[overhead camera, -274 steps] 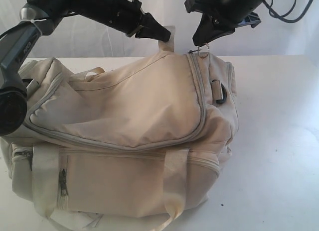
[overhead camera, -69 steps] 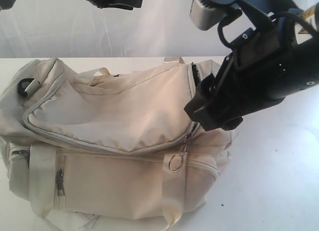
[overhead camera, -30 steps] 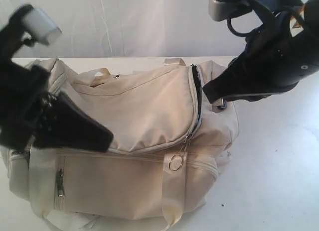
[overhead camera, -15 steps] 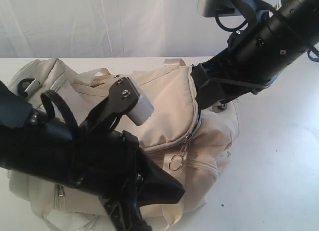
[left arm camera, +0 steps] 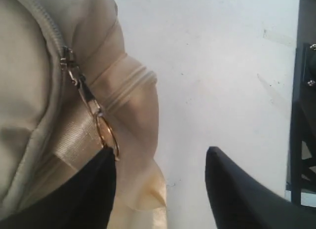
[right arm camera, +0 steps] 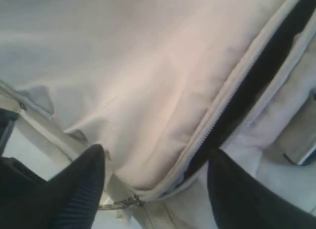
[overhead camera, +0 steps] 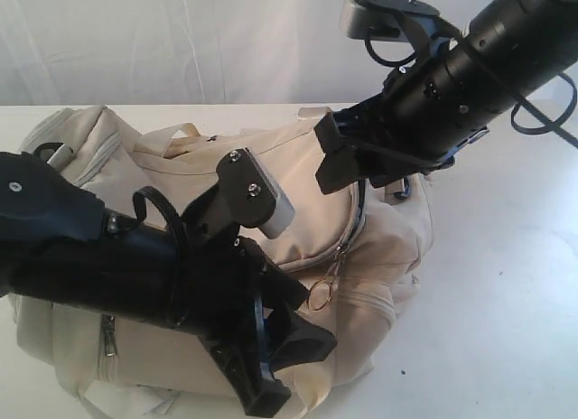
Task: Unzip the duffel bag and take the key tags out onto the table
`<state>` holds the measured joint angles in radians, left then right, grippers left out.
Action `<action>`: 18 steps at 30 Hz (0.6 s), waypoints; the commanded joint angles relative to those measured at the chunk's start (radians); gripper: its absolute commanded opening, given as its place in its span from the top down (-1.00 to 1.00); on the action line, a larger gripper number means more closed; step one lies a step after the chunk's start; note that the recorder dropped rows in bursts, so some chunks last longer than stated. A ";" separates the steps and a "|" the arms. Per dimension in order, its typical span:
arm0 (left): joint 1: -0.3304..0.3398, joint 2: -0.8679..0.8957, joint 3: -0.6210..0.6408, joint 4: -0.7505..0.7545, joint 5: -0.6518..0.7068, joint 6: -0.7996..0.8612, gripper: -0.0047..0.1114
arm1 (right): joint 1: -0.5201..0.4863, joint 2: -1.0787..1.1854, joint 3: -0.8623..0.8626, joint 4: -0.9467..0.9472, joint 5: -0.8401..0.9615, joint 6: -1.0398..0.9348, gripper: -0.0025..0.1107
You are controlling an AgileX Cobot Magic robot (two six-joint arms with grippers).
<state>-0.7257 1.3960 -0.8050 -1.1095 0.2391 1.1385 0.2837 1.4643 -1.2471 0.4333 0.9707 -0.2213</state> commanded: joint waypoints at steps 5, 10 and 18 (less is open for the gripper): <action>-0.008 0.039 0.007 -0.061 -0.064 0.025 -0.09 | -0.005 0.064 0.006 0.062 -0.001 -0.009 -0.05; -0.008 0.042 0.007 -0.075 -0.128 0.025 -0.09 | -0.005 0.064 0.006 0.066 -0.001 -0.009 -0.05; -0.009 0.082 -0.028 -0.107 -0.106 0.017 -0.09 | -0.005 0.064 0.006 0.066 -0.001 -0.009 -0.05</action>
<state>-0.7257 1.4613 -0.8137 -1.1783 0.1087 1.1619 0.2837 1.5286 -1.2471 0.4922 0.9671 -0.2213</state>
